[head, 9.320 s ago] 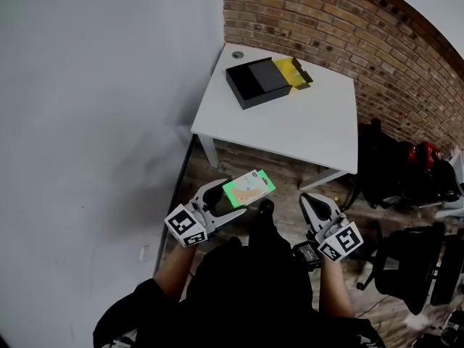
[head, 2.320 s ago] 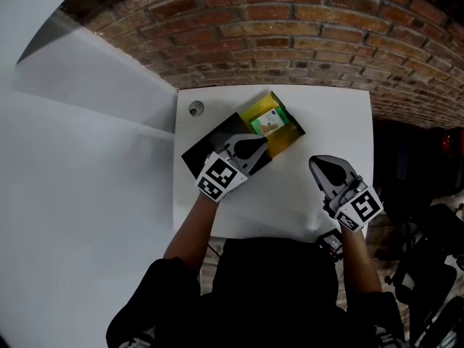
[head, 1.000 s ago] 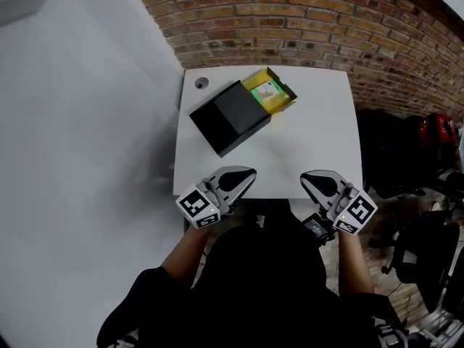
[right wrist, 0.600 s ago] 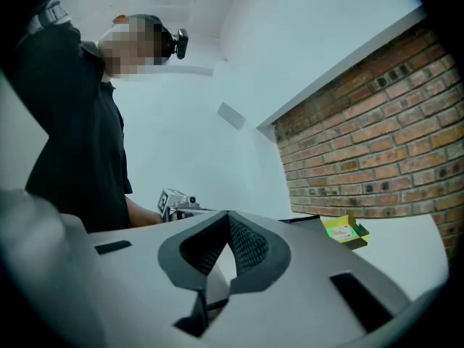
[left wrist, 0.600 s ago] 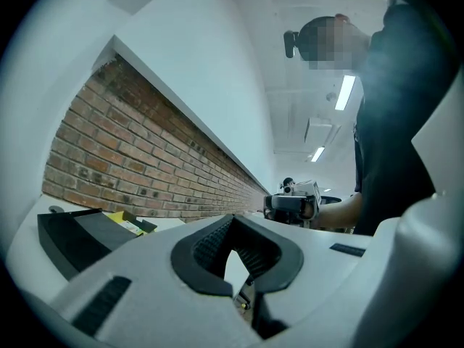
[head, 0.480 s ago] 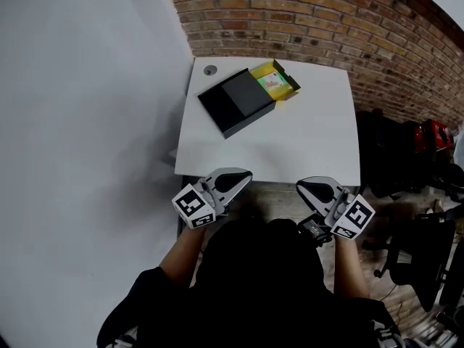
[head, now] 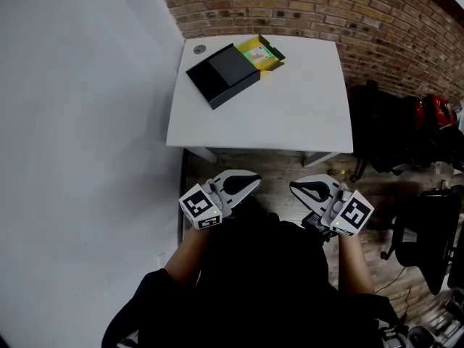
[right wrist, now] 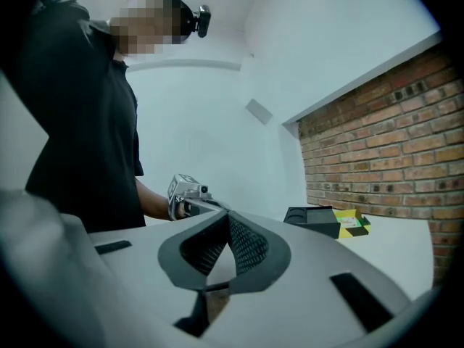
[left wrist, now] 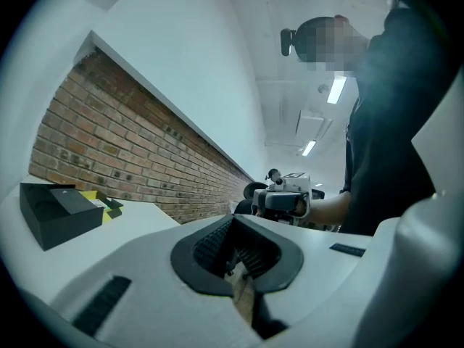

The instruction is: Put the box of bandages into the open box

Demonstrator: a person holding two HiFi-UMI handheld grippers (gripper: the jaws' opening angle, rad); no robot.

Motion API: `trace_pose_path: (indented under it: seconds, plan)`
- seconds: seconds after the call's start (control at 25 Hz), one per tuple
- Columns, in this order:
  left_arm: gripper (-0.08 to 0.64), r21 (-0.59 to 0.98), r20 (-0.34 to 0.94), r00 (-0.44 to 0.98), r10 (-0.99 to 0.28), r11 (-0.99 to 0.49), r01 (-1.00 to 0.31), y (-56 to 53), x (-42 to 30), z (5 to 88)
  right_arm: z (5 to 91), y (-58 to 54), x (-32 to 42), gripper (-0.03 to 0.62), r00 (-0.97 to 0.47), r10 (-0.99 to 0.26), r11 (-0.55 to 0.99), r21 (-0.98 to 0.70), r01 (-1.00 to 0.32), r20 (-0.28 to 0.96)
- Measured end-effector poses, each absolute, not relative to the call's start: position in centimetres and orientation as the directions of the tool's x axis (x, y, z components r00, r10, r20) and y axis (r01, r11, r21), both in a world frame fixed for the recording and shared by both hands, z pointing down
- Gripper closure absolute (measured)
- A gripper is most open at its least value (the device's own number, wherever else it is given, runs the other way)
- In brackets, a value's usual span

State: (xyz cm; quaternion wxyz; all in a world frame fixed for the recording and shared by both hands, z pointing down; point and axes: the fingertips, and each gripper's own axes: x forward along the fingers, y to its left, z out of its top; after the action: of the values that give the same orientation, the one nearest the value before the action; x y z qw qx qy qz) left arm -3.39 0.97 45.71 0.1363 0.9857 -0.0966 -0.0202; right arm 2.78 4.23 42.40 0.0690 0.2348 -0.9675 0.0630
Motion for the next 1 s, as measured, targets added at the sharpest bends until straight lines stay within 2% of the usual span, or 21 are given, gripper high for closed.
trace_pose_path:
  seconds: [0.48,1.0]
  plan:
    - [0.546,0.254,0.018,0.971,-0.239,-0.938,-0.235,10.8,-1.4,45.7,42.9,13.8,5.3,0.588,-0.916,-0.396,0.899,-0.178,-0.4,0.059]
    - [0.546,0.234,-0.009,0.975,-0.221,-0.949,-0.212,12.8,0.0,44.0,41.3,16.0,5.4,0.588,-0.912,-0.41,0.899,-0.164,-0.406,0.013]
